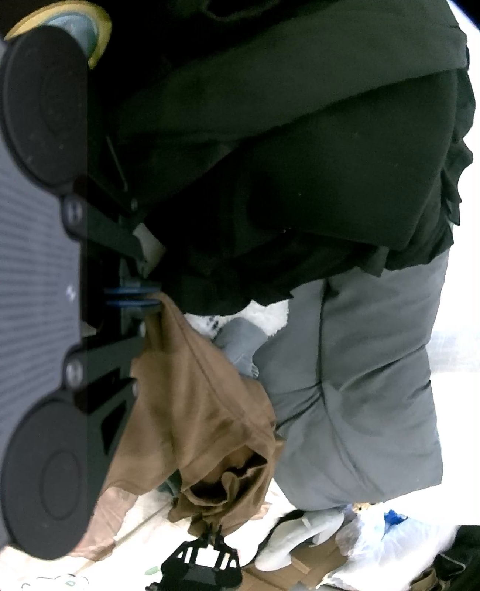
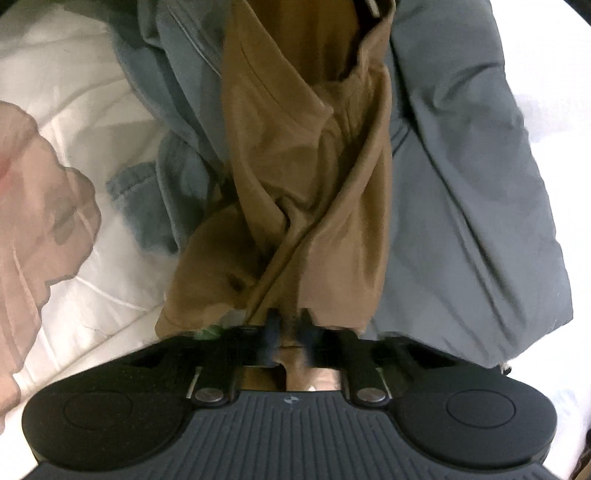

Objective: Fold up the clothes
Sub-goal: 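Lift the brown shirt up with both grippers, letting it hang open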

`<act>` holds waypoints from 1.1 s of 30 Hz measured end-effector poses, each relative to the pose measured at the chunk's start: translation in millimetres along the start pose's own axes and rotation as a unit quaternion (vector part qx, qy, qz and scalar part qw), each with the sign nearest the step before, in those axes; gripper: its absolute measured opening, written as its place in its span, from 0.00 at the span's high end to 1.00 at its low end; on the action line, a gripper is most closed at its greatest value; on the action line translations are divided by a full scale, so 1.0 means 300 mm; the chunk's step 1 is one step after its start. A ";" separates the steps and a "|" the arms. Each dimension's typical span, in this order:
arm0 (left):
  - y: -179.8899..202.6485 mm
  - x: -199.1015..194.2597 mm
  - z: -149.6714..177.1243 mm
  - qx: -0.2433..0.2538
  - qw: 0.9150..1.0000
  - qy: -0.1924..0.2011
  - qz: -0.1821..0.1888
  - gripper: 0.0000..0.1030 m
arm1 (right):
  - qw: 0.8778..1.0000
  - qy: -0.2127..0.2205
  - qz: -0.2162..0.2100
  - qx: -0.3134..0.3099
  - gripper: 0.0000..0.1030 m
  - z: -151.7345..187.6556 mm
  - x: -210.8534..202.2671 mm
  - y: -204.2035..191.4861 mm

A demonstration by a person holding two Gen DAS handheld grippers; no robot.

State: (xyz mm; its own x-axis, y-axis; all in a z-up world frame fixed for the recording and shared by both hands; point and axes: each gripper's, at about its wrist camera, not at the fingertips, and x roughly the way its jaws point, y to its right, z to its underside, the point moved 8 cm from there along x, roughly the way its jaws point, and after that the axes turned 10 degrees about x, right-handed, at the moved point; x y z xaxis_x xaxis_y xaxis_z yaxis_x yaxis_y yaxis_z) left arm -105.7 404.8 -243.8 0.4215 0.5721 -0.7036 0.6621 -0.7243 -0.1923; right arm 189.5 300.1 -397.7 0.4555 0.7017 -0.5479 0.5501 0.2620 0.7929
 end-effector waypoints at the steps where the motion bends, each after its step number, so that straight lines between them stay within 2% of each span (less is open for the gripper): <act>1: 0.011 0.000 0.001 0.005 1.000 -0.005 0.018 0.96 | 1.000 0.000 0.003 0.007 0.94 0.004 -0.005 0.010; 9: 0.051 0.010 -0.007 0.008 0.999 -0.004 0.033 0.96 | 0.999 -0.028 0.017 0.034 0.95 0.110 -0.075 0.063; 17: 0.167 0.029 -0.035 0.023 0.997 0.006 0.067 0.97 | 0.994 -0.066 0.013 0.086 0.96 0.273 -0.201 0.082; 26: 0.345 0.059 -0.074 0.042 0.992 0.018 0.120 0.97 | 0.970 -0.113 -0.009 0.215 0.96 0.473 -0.383 0.055; 33: 0.449 0.018 -0.136 0.070 0.986 0.044 0.144 0.97 | 0.953 -0.127 -0.020 0.274 0.96 0.560 -0.573 -0.006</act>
State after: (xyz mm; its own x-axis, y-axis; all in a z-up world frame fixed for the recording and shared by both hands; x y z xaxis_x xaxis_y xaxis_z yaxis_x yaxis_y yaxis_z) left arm 11.0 325.9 -245.6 0.6350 0.3622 -0.6824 0.4178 -0.9040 -0.0910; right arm 227.7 67.7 -349.5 0.5438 0.4968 -0.6764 0.8212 -0.1489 0.5509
